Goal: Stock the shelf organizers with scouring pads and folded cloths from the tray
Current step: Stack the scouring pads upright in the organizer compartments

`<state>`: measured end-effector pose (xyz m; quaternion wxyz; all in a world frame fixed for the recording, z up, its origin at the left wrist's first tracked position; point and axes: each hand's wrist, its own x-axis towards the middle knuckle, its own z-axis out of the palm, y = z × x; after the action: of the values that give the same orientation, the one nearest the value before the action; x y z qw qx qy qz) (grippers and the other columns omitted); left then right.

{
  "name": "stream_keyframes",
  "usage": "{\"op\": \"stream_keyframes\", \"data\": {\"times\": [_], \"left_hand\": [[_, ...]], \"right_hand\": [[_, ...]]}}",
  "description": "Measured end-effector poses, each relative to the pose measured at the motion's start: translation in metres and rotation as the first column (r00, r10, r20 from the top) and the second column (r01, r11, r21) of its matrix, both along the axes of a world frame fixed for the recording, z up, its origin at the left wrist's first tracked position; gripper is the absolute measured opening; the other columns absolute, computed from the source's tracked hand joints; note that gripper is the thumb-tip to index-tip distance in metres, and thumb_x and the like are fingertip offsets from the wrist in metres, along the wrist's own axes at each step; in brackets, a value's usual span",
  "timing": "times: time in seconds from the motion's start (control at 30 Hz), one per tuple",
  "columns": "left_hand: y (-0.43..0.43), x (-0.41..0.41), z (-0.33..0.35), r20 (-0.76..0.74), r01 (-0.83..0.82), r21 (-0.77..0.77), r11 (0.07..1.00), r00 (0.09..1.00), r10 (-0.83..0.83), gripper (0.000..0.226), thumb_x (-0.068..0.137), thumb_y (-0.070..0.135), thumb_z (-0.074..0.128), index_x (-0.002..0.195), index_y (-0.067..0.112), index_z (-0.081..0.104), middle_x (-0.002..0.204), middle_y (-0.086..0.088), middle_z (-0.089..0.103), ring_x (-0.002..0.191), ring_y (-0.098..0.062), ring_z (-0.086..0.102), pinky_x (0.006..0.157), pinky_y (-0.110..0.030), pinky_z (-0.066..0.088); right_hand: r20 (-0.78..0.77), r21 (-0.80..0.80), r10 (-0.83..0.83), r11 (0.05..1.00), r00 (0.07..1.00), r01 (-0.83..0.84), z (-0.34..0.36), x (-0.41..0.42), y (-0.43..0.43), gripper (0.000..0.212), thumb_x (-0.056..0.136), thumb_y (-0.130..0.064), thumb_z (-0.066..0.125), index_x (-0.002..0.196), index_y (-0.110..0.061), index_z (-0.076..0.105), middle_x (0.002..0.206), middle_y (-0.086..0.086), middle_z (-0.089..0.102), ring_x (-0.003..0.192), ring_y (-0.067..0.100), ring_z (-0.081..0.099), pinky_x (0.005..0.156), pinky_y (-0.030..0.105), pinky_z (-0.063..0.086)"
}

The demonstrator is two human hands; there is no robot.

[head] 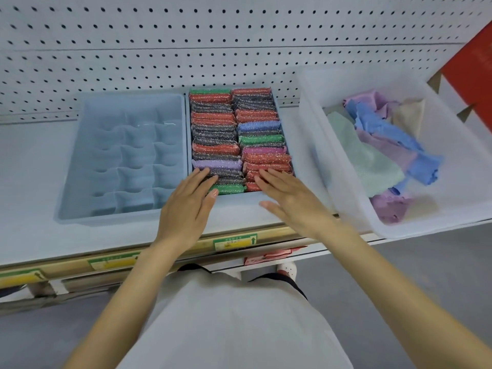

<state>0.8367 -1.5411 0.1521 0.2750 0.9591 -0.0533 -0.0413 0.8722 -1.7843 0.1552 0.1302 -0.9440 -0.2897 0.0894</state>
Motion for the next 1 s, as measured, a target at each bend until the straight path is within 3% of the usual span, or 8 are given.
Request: {"op": "stream_keyframes", "data": {"times": [0.07, 0.13, 0.23, 0.3, 0.5, 0.67, 0.8, 1.0], "left_hand": [[-0.001, 0.0, 0.003, -0.017, -0.007, -0.02, 1.0, 1.0, 0.007, 0.062, 0.095, 0.051, 0.014, 0.145, 0.024, 0.038, 0.155, 0.011, 0.025, 0.144, -0.003, 0.011, 0.114, -0.023, 0.008], [-0.001, -0.001, 0.007, -0.044, -0.03, -0.107, 0.994, 0.999, 0.025, 0.062, 0.092, 0.05, 0.016, 0.145, 0.026, 0.037, 0.154, 0.014, 0.025, 0.141, 0.002, 0.013, 0.116, -0.026, 0.01], [0.005, -0.003, 0.012, -0.05, -0.135, -0.291, 0.947, 0.991, 0.126, 0.06, 0.092, 0.051, 0.022, 0.143, 0.026, 0.039, 0.153, 0.013, 0.027, 0.141, -0.001, 0.018, 0.119, -0.033, 0.014], [0.019, 0.0, 0.013, 0.0, -0.247, -0.299, 0.922, 0.966, 0.259, 0.054, 0.095, 0.047, 0.027, 0.14, 0.023, 0.043, 0.153, 0.006, 0.031, 0.142, -0.012, 0.022, 0.118, -0.037, 0.017], [0.118, 0.035, 0.011, 0.193, -0.591, -0.087, 0.802, 0.78, 0.595, 0.045, 0.095, 0.026, 0.055, 0.132, 0.002, 0.047, 0.138, -0.023, 0.045, 0.126, -0.041, 0.041, 0.106, -0.051, 0.034], [0.172, 0.046, 0.008, -0.254, -0.727, -0.036, 0.686, 0.67, 0.697, 0.051, 0.093, 0.041, 0.055, 0.124, 0.0, 0.05, 0.124, -0.023, 0.057, 0.111, -0.041, 0.054, 0.086, -0.043, 0.042], [0.192, 0.039, 0.006, -0.384, -0.745, -0.24, 0.623, 0.662, 0.644, 0.026, 0.092, 0.028, 0.06, 0.105, 0.006, 0.064, 0.106, -0.018, 0.066, 0.092, -0.035, 0.062, 0.079, -0.045, 0.049], [0.202, 0.026, 0.026, -0.29, -0.765, -0.366, 0.529, 0.635, 0.716, 0.007, 0.092, 0.009, 0.059, 0.091, 0.008, 0.065, 0.093, -0.011, 0.063, 0.086, -0.021, 0.057, 0.076, -0.037, 0.045]], "right_hand": [[-0.015, -0.042, 0.017, 0.999, 1.0, -0.017, -0.005, 0.0, 0.0, 0.074, 0.088, -0.063, 0.004, 0.15, -0.024, 0.016, 0.158, -0.006, 0.009, 0.145, 0.007, -0.002, 0.117, 0.025, -0.006], [-0.109, 0.103, -0.06, 0.992, 0.992, 0.071, -0.001, 0.004, 0.002, 0.066, 0.092, -0.059, 0.016, 0.146, -0.024, 0.03, 0.156, -0.007, 0.017, 0.144, 0.004, 0.002, 0.117, 0.023, -0.005], [-0.013, 0.414, -0.214, 0.888, 0.977, 0.2, 0.002, 0.009, 0.008, 0.042, 0.095, -0.045, 0.044, 0.129, -0.023, 0.058, 0.146, -0.003, 0.043, 0.138, 0.015, 0.031, 0.117, 0.035, 0.019], [-0.026, 0.488, -0.329, 0.82, 0.944, 0.299, 0.007, 0.017, 0.014, 0.039, 0.093, -0.035, 0.055, 0.131, -0.024, 0.056, 0.146, 0.0, 0.042, 0.135, 0.019, 0.034, 0.114, 0.039, 0.025], [-0.239, 0.32, -0.496, 0.771, 0.835, 0.55, 0.017, 0.07, 0.028, 0.081, 0.084, -0.055, 0.06, 0.149, -0.027, 0.02, 0.156, 0.007, 0.021, 0.143, 0.024, 0.018, 0.115, 0.044, 0.023], [-0.576, 0.353, -0.492, 0.57, 0.652, 0.742, 0.015, 0.098, 0.03, 0.093, 0.078, -0.056, 0.066, 0.149, -0.024, 0.015, 0.148, 0.004, 0.034, 0.131, 0.024, 0.04, 0.109, 0.04, 0.035], [-0.685, 0.343, -0.446, 0.5, 0.576, 0.795, 0.015, 0.106, 0.022, 0.091, 0.08, -0.051, 0.066, 0.148, -0.016, 0.016, 0.145, 0.006, 0.038, 0.12, 0.025, 0.049, 0.103, 0.042, 0.042], [-0.799, 0.375, -0.318, 0.398, 0.51, 0.837, 0.014, 0.107, 0.022, 0.09, 0.082, -0.045, 0.067, 0.149, -0.013, 0.017, 0.148, 0.009, 0.037, 0.123, 0.025, 0.049, 0.102, 0.043, 0.044]]}}
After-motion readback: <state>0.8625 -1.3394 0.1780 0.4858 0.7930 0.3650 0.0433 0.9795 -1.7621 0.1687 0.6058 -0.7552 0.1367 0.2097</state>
